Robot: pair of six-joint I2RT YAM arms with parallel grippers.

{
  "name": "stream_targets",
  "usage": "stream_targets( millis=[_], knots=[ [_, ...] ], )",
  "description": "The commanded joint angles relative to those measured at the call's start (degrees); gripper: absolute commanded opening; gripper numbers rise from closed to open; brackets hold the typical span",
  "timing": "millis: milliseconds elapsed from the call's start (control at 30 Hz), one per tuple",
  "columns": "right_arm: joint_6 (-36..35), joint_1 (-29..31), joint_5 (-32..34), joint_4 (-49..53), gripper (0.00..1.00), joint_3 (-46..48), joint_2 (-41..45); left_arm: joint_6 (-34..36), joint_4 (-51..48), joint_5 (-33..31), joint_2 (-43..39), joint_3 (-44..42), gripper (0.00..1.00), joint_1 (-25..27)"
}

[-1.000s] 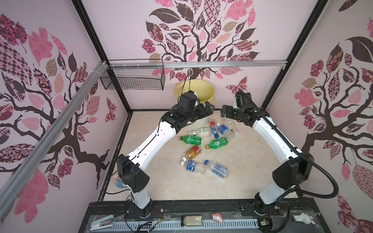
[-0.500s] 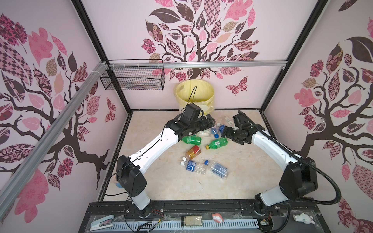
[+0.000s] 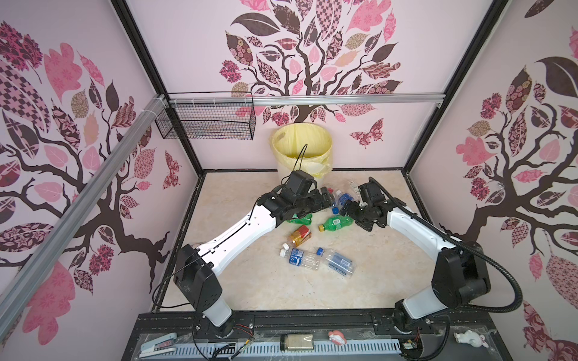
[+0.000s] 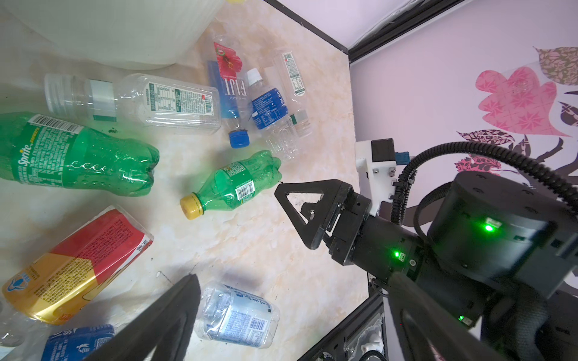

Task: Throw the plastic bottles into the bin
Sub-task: 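Descend right gripper onto the large green Sprite bottle while left gripper approaches small green bottle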

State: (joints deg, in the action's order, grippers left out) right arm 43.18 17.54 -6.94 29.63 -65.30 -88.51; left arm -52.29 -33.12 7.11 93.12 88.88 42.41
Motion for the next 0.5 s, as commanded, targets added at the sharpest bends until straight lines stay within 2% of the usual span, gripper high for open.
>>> stream_targets(
  millis=[0,467],
  knots=[
    [2.57,-0.05,-0.90,-0.91,0.96,0.39,-3.00,0.17,0.26,-0.34,-1.89,-1.60,0.97,0.09],
    [3.55,-0.05,-3.20,-2.58,0.92,0.32,-8.96,0.07,0.87,-1.75,-5.17,-5.91,0.97,0.10]
  ],
)
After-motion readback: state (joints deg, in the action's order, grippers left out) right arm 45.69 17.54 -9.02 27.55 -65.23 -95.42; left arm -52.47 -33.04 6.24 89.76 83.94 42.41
